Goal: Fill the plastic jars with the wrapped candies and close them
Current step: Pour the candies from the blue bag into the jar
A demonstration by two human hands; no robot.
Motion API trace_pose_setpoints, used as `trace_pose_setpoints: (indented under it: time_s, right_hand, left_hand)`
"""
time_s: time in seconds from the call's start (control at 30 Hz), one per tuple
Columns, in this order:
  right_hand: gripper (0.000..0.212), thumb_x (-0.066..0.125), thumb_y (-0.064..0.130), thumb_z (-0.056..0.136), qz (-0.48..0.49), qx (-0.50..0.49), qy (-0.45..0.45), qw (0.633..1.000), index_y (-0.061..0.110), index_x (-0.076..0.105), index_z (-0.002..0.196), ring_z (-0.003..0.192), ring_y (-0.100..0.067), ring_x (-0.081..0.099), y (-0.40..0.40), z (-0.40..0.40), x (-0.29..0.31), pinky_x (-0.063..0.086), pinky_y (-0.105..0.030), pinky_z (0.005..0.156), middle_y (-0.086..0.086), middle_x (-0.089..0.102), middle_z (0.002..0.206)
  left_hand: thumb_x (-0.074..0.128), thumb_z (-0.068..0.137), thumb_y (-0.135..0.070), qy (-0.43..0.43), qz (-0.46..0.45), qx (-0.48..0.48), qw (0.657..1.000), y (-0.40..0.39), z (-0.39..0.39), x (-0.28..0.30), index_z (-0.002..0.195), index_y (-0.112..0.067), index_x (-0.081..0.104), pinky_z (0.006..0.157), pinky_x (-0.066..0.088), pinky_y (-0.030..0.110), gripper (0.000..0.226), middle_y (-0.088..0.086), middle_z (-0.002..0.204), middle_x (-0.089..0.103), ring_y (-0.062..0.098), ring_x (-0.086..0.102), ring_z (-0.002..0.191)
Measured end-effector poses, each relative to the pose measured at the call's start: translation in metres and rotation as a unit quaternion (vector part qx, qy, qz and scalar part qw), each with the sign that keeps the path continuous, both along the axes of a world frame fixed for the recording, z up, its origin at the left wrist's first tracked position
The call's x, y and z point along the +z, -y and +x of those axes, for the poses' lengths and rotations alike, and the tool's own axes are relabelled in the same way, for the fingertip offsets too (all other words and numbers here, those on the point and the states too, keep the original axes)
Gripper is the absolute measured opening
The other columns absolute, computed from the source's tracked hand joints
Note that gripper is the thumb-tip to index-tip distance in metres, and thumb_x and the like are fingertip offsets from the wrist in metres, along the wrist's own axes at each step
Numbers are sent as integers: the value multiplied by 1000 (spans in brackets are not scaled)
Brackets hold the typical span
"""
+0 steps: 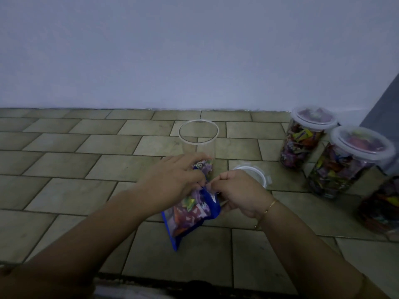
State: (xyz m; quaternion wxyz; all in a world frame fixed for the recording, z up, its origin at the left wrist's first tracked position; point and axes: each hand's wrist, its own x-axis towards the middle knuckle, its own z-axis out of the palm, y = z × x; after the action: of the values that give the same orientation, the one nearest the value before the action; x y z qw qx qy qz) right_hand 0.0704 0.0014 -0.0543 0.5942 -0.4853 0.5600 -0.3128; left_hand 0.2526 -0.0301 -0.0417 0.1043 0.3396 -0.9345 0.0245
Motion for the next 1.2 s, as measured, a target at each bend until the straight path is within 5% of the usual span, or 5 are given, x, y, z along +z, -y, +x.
trace_pose_setpoints:
  time_s: [0.17,0.4,0.63,0.8,1.2]
  right_hand:
    - [19,59,11,85,-79,-19,-108,991,14,59,66,69,-24,63,2,1,2,56,-42,66,-8,64,71]
    - [16,58,12,85,-172,-4,-225,959,-2,61,77,59,-12,49,1,13,5,37,-18,50,-13,60,71]
    - [21,58,10,85,-185,13,-219,958,-9,60,79,63,-25,54,-6,25,14,45,-31,58,-26,64,81]
    - [18,57,12,88,-173,45,-236,955,-4,63,83,71,-21,57,-7,25,25,49,-33,66,-16,64,86]
    - [31,52,23,93,-219,127,-395,883,-3,67,87,78,-31,59,-1,35,53,45,-30,64,-21,67,89]
  left_hand:
    - [40,99,-25,20,88,10,996,0,-5,-3,103,-23,50,77,38,22,11,-10,145,29,6,45,119]
    - [37,101,-17,-5,146,-16,989,9,-9,3,99,-17,45,72,20,-10,9,-8,148,27,-6,29,116]
    - [44,98,-17,14,155,-45,987,4,3,19,90,-17,45,71,34,12,8,-9,127,39,-1,38,98]
    - [61,90,-32,9,175,-2,984,-2,20,24,113,-30,57,96,40,29,24,-19,150,25,4,39,129]
    - [43,78,-37,-90,-25,28,995,-14,24,23,73,-23,71,41,38,14,32,-6,100,70,10,60,48]
